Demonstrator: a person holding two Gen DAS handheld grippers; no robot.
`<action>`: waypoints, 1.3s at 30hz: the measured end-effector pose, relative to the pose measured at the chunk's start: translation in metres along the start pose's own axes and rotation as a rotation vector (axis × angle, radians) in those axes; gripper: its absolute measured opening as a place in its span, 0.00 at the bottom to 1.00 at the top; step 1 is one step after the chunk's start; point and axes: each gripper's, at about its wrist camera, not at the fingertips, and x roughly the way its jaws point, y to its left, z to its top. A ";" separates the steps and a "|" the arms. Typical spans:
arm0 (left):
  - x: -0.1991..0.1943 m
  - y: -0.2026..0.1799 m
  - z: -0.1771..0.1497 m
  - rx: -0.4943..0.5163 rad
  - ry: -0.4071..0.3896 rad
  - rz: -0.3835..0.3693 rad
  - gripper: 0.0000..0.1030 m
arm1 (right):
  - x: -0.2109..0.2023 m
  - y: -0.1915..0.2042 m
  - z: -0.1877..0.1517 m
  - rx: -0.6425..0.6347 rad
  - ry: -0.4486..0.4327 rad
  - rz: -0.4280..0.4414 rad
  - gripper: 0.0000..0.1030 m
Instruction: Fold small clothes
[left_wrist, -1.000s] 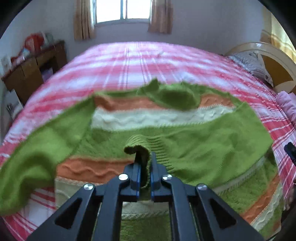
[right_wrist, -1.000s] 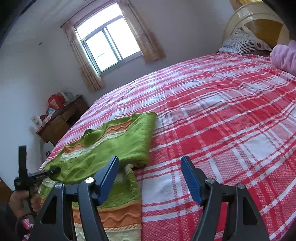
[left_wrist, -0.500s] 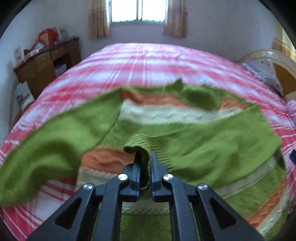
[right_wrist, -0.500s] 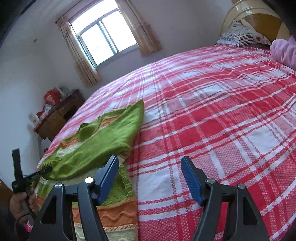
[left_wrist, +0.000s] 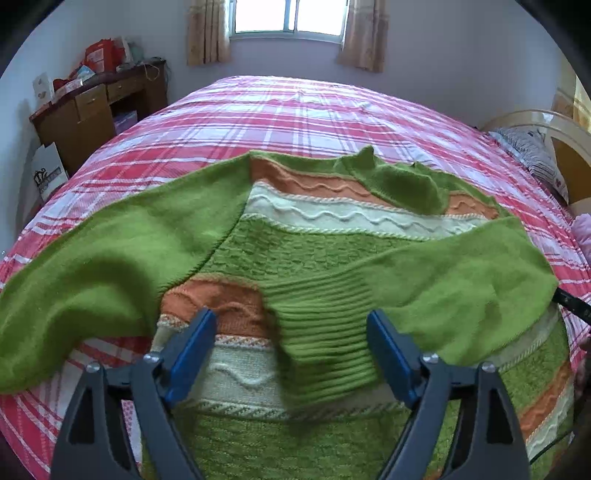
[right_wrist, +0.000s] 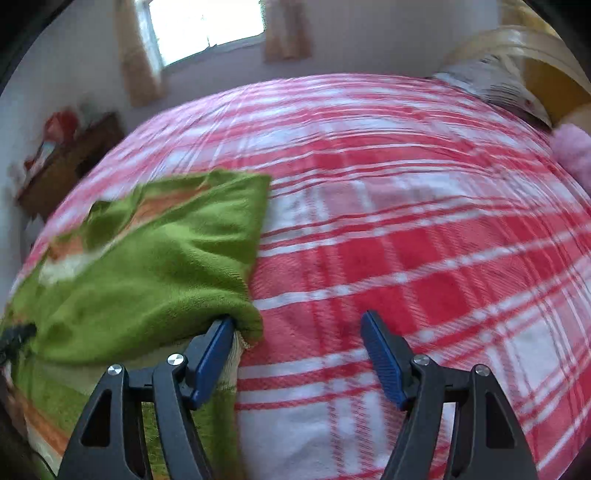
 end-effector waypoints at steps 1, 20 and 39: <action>0.001 0.001 0.000 -0.003 0.003 0.001 0.84 | -0.002 -0.003 -0.002 0.003 0.001 -0.012 0.68; 0.003 -0.001 -0.002 0.009 0.009 0.031 0.94 | -0.035 0.088 0.019 -0.200 -0.062 0.197 0.68; -0.029 0.038 -0.015 -0.204 -0.122 0.002 1.00 | 0.003 0.177 -0.029 -0.327 0.060 0.226 0.68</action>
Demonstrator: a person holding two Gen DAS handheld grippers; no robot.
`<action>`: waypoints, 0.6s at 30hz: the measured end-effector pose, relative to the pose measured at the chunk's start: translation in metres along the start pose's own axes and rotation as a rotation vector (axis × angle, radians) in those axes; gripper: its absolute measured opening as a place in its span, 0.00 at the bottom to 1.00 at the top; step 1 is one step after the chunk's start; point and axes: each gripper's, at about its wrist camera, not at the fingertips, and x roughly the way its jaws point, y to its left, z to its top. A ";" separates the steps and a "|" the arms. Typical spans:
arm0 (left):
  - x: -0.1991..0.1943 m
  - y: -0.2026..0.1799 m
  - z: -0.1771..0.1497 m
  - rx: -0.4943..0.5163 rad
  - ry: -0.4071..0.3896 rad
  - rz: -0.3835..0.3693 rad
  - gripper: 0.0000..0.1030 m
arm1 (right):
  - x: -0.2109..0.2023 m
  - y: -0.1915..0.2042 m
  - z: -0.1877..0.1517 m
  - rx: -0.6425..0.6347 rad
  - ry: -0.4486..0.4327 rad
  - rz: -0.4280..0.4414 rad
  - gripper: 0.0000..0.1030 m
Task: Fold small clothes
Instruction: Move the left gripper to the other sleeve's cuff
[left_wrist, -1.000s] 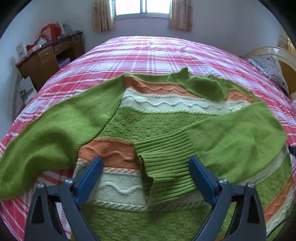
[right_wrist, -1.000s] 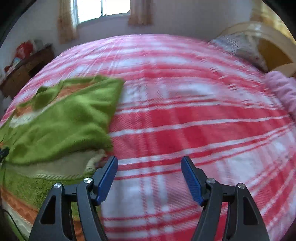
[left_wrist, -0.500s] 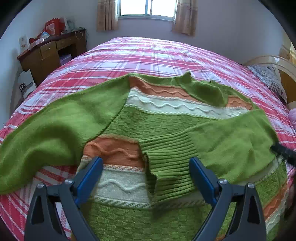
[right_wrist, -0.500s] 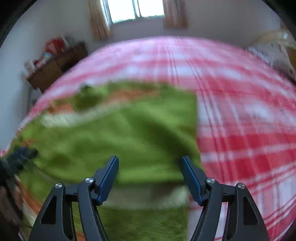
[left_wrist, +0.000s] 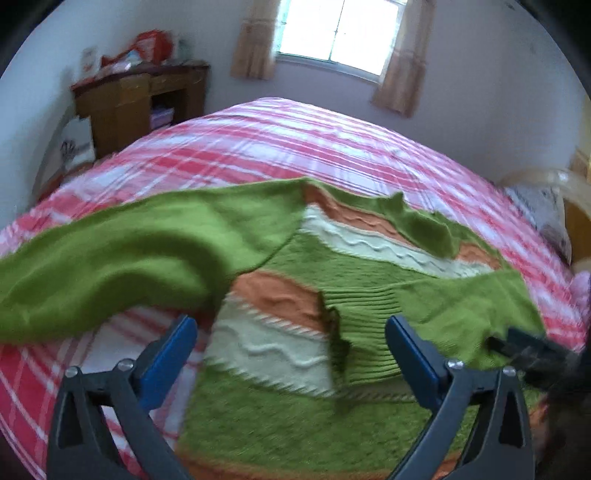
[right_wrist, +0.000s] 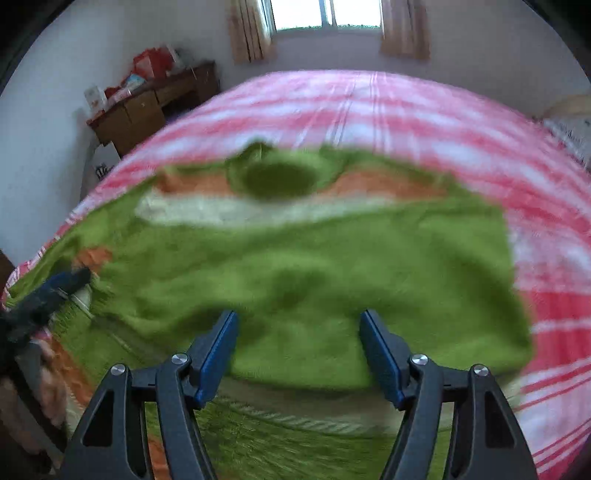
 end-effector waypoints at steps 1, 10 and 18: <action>-0.002 0.006 -0.001 -0.029 -0.003 -0.005 1.00 | -0.001 0.005 -0.003 -0.025 -0.014 -0.021 0.68; -0.014 0.016 -0.009 -0.027 0.004 0.076 1.00 | -0.007 0.009 -0.014 -0.063 -0.010 -0.027 0.68; -0.051 0.056 -0.028 0.083 -0.005 0.228 1.00 | -0.009 0.009 -0.017 -0.057 -0.032 -0.021 0.68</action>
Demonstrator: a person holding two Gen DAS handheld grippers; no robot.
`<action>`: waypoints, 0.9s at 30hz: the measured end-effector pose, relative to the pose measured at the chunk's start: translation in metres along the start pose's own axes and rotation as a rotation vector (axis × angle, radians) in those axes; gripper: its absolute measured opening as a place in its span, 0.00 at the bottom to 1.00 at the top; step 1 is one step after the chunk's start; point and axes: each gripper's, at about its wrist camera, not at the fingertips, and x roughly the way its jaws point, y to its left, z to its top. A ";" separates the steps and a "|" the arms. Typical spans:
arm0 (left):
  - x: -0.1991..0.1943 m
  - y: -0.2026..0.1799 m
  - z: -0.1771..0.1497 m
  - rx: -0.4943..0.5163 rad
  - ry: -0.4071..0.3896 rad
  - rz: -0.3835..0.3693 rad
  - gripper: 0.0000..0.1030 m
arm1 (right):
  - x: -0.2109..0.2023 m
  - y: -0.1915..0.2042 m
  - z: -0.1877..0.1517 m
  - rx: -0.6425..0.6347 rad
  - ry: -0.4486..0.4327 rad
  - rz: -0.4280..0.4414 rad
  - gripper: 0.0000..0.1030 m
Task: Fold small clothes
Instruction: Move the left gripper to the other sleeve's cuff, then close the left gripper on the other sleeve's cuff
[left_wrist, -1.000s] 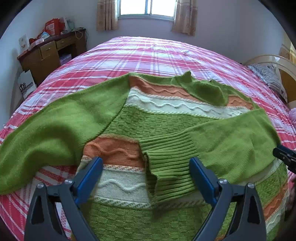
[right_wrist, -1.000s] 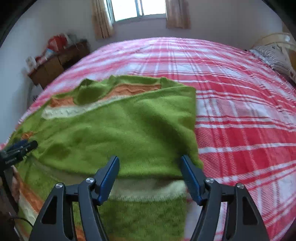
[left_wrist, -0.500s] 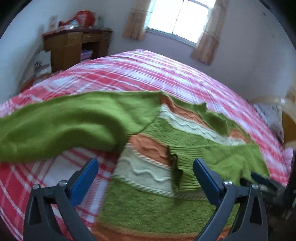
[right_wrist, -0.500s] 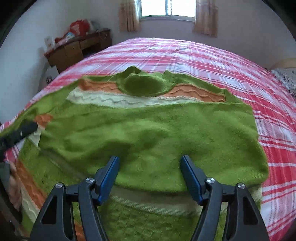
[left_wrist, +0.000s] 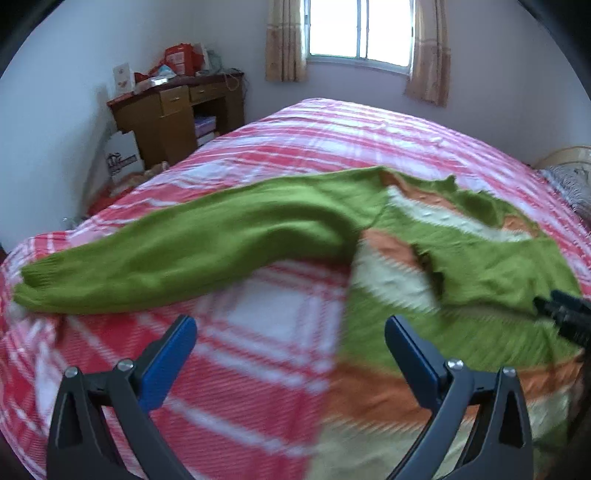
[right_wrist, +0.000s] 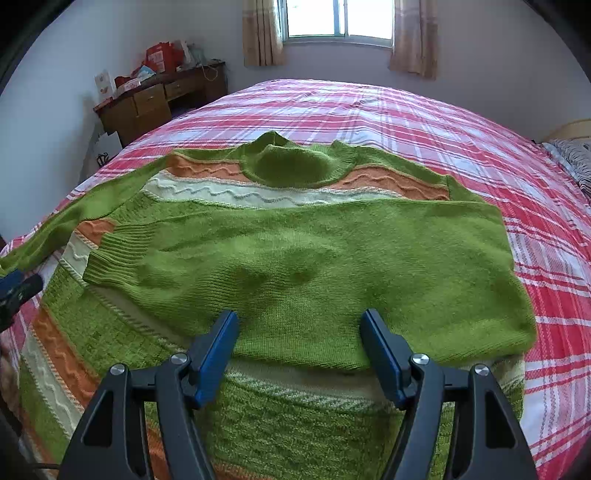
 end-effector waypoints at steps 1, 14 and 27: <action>-0.001 0.013 -0.002 -0.003 0.007 0.022 1.00 | 0.000 0.000 0.000 0.000 -0.001 0.000 0.68; -0.024 0.155 0.007 -0.382 0.079 0.009 0.83 | -0.002 -0.002 -0.002 0.008 -0.012 0.011 0.68; -0.006 0.225 -0.004 -0.690 0.095 -0.114 0.64 | -0.004 -0.005 -0.001 0.021 -0.023 0.028 0.68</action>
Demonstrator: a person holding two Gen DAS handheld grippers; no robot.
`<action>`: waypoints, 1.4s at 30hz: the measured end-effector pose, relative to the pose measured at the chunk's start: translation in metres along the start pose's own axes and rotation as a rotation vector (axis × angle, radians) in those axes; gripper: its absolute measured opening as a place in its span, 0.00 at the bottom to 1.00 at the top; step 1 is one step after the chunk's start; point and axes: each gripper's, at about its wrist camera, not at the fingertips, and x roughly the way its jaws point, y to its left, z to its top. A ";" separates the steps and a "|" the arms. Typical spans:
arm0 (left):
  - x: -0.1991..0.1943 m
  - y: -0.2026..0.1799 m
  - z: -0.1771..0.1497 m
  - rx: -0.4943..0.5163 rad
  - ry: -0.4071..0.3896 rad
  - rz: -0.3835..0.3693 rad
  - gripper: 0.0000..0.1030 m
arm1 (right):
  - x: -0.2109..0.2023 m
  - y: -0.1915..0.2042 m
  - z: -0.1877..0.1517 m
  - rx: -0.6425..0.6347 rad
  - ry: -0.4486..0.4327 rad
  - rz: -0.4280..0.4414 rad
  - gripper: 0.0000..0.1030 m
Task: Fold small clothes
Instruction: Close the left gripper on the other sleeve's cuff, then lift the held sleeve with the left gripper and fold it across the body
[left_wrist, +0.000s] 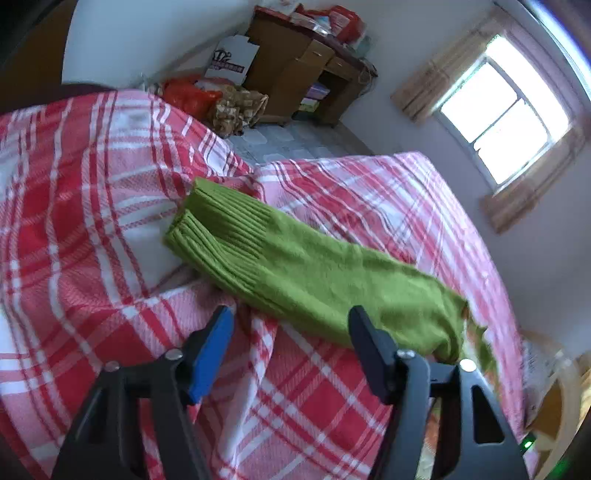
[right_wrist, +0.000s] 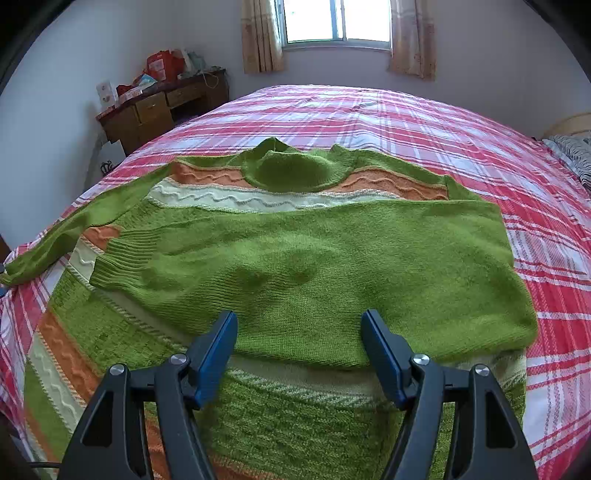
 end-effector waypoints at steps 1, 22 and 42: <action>0.003 0.003 0.003 -0.015 0.001 0.005 0.64 | 0.000 0.000 0.000 0.001 -0.001 0.001 0.68; 0.000 0.002 0.026 0.099 -0.136 0.042 0.06 | 0.000 -0.002 -0.001 0.002 -0.002 0.003 0.69; -0.046 -0.097 0.053 0.283 -0.250 -0.092 0.05 | -0.002 -0.002 0.000 0.006 -0.006 0.008 0.69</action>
